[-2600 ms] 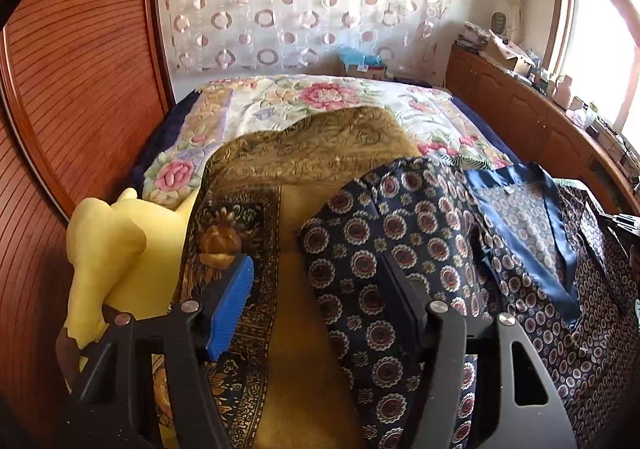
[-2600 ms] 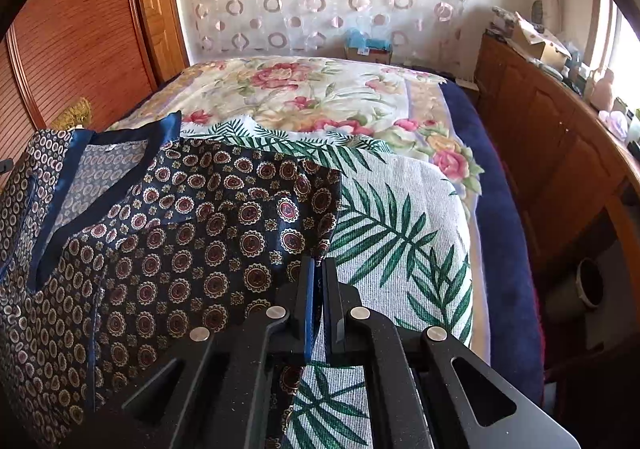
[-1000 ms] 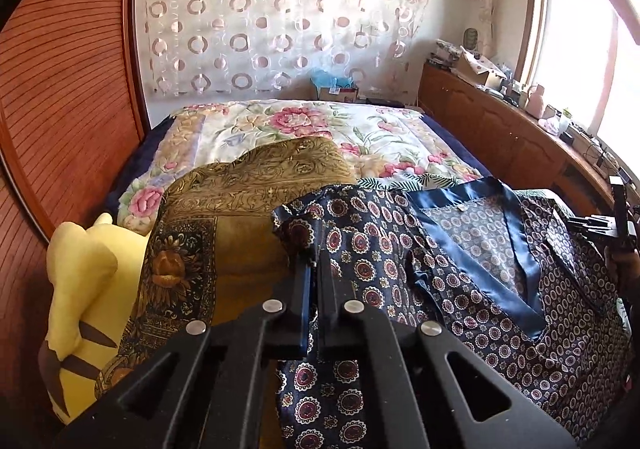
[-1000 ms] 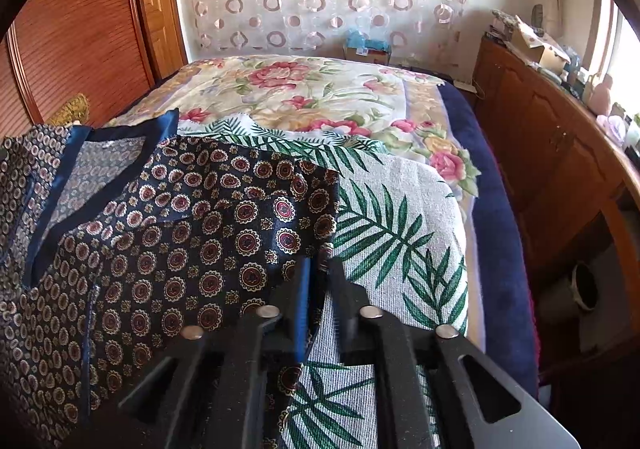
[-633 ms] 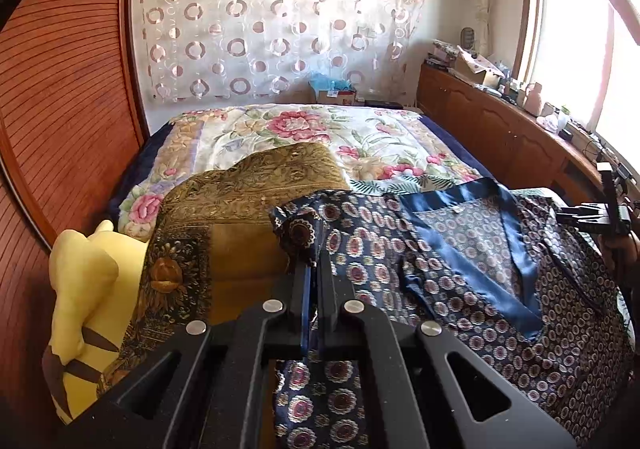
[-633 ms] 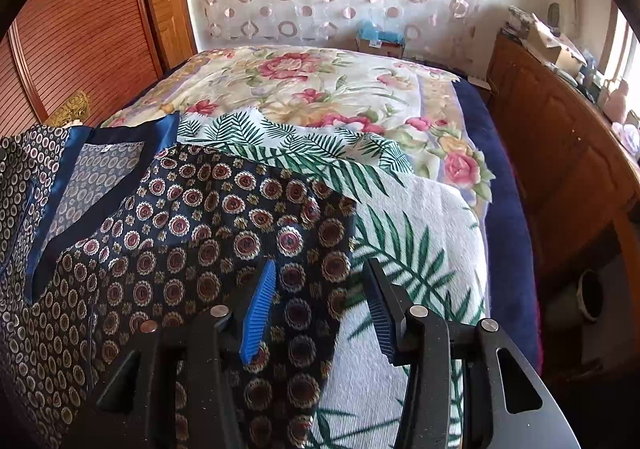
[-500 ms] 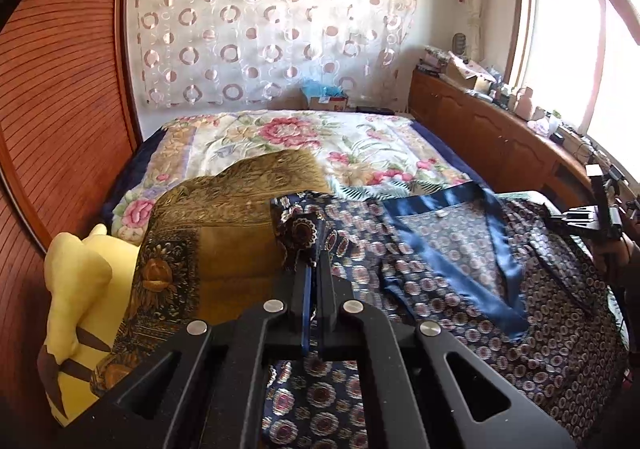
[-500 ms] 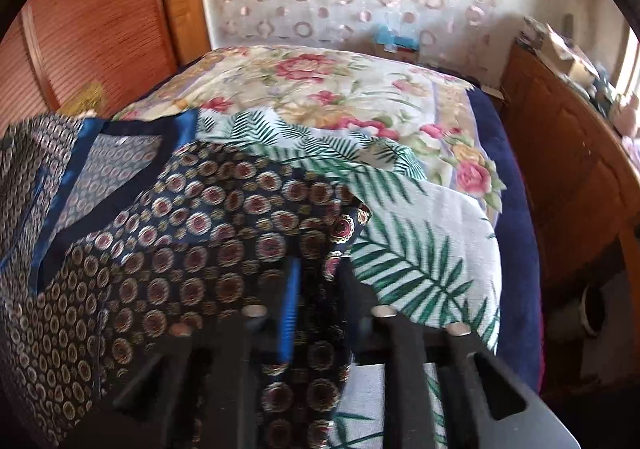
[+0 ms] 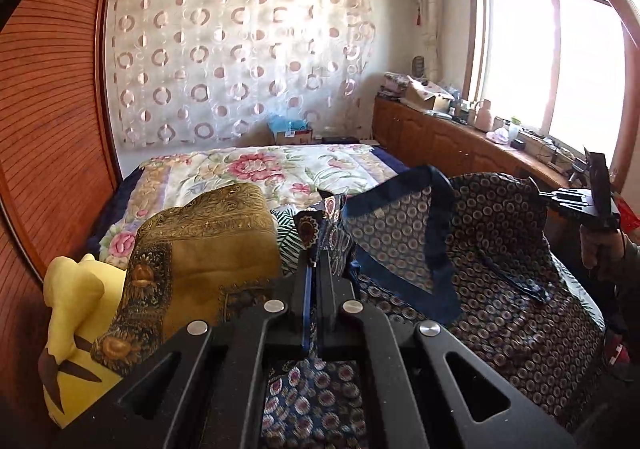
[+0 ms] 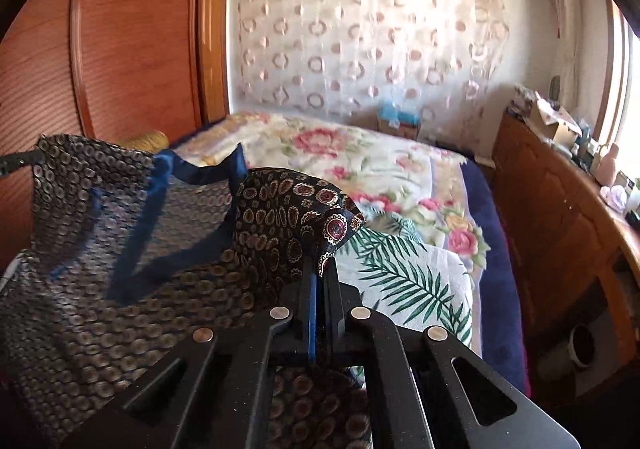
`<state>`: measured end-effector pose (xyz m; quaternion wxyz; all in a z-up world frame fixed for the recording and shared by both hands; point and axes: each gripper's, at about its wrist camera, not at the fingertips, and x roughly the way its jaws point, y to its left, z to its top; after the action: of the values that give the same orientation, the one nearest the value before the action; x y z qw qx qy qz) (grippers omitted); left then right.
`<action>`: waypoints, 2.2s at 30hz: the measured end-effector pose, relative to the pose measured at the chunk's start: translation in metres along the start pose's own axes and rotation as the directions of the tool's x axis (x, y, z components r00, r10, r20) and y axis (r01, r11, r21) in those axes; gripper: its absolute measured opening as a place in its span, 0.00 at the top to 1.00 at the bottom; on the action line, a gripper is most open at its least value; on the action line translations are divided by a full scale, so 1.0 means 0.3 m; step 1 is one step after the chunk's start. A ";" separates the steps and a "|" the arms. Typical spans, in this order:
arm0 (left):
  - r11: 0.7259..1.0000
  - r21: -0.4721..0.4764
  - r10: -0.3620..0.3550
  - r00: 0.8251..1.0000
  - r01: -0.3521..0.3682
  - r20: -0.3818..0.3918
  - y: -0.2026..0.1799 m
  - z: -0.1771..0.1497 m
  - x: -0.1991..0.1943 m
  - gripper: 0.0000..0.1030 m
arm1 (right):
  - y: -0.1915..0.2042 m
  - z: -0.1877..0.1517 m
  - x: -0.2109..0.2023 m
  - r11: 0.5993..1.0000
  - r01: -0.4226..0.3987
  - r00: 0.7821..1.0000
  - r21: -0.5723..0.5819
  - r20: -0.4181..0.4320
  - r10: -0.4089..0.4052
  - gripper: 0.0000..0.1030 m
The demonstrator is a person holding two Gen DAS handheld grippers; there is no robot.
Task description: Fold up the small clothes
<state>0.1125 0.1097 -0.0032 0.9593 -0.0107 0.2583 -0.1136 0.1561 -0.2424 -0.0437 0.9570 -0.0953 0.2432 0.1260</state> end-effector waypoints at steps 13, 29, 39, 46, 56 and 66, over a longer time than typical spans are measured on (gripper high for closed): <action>0.994 -0.081 0.073 0.997 -0.071 0.023 0.042 -0.236 -0.308 0.98 | 0.047 -0.338 -0.365 0.998 0.004 1.000 0.069 -0.029 -0.002 0.98; 0.983 -0.111 0.147 0.989 -0.147 -0.013 0.087 -0.291 -0.437 0.47 | 0.002 -0.433 -0.553 0.981 0.074 0.992 0.179 -0.111 -0.054 0.73; 0.985 -0.082 0.149 0.987 -0.154 -0.062 0.132 -0.233 -0.253 0.37 | 0.055 -0.356 -0.378 0.988 0.085 0.989 0.126 -0.127 -0.069 0.46; 0.984 -0.080 0.143 0.972 -0.160 -0.185 0.162 -0.282 -0.086 0.37 | 0.023 -0.372 -0.198 0.985 0.081 0.973 0.150 -0.226 -0.046 0.45; 0.985 -0.075 0.120 0.929 -0.156 -0.351 0.176 -0.397 0.018 0.37 | -0.020 -0.381 -0.102 0.982 0.076 0.954 0.175 -0.300 -0.020 0.43; 0.990 -0.076 0.084 0.921 -0.122 -0.380 0.160 -0.425 0.033 0.47 | 0.007 -0.398 -0.127 0.989 0.044 0.956 0.140 -0.292 -0.001 0.44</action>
<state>0.0674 0.1592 -0.1222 0.8950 -0.0220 0.4427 -0.0501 0.0704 -0.2769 -0.1284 0.9165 -0.0458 0.3890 0.0816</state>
